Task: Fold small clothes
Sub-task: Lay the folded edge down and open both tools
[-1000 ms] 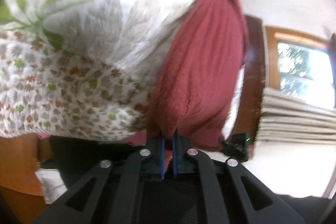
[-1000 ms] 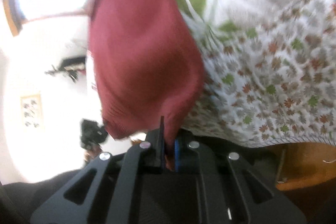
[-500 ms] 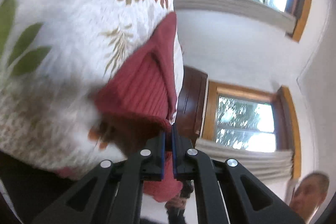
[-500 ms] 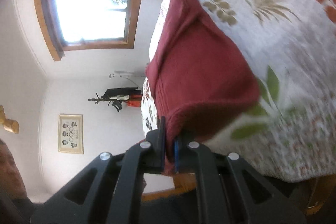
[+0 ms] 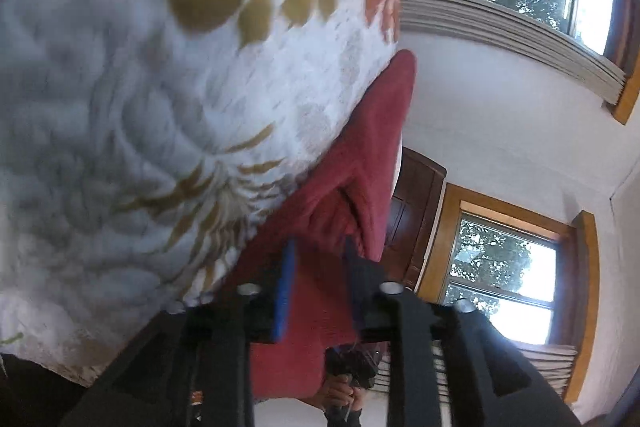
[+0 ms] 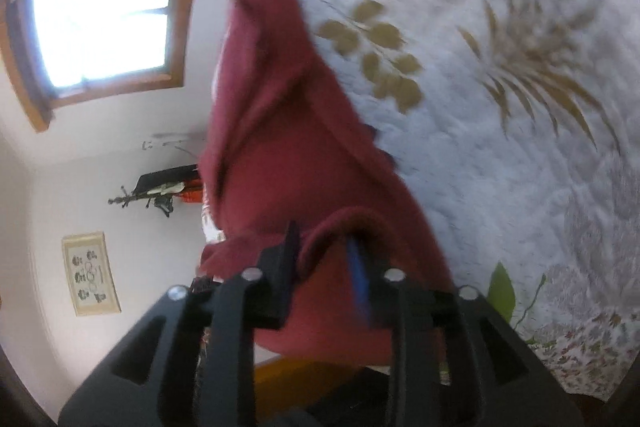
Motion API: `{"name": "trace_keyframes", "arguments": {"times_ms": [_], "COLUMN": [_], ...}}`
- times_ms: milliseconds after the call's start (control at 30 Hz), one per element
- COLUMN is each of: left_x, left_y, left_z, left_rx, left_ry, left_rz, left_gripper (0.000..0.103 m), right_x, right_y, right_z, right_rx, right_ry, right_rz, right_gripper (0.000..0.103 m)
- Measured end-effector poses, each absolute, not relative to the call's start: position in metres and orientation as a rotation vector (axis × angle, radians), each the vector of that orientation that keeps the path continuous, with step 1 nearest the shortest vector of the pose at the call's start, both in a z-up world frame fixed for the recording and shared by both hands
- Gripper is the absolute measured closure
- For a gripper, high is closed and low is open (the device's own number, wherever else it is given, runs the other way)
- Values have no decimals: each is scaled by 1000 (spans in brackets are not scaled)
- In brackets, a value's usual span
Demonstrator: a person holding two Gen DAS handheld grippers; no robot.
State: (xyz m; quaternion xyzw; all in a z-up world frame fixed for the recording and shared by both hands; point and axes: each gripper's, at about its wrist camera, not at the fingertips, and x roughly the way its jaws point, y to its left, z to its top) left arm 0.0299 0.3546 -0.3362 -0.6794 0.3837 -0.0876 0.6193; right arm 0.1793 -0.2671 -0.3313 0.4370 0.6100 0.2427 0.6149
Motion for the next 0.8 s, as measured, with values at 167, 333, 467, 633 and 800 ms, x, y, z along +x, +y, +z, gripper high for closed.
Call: {"name": "trace_keyframes", "arguments": {"times_ms": [167, 333, 467, 633, 800], "left_x": [31, 57, 78, 103, 111], "left_y": [362, 336, 301, 271, 267], "left_z": [-287, -249, -250, -268, -270], "left_rx": [-1391, -1002, -775, -554, -503], "left_ry": [869, 1012, 1128, 1234, 1220], "left_rz": [-255, -347, -420, -404, -365], "left_gripper": [65, 61, 56, 56, 48], "right_x": [184, 184, 181, 180, 175], "right_y": [-274, -256, -244, -226, -222], "right_z": [-284, -261, -279, -309, -312], "right_rx": [846, 518, 403, 323, 319], "right_ry": [1350, 1337, 1341, 1387, 1401], "right_rz": [587, 594, 591, 580, 595], "right_gripper": [56, 46, 46, 48, 55]}}
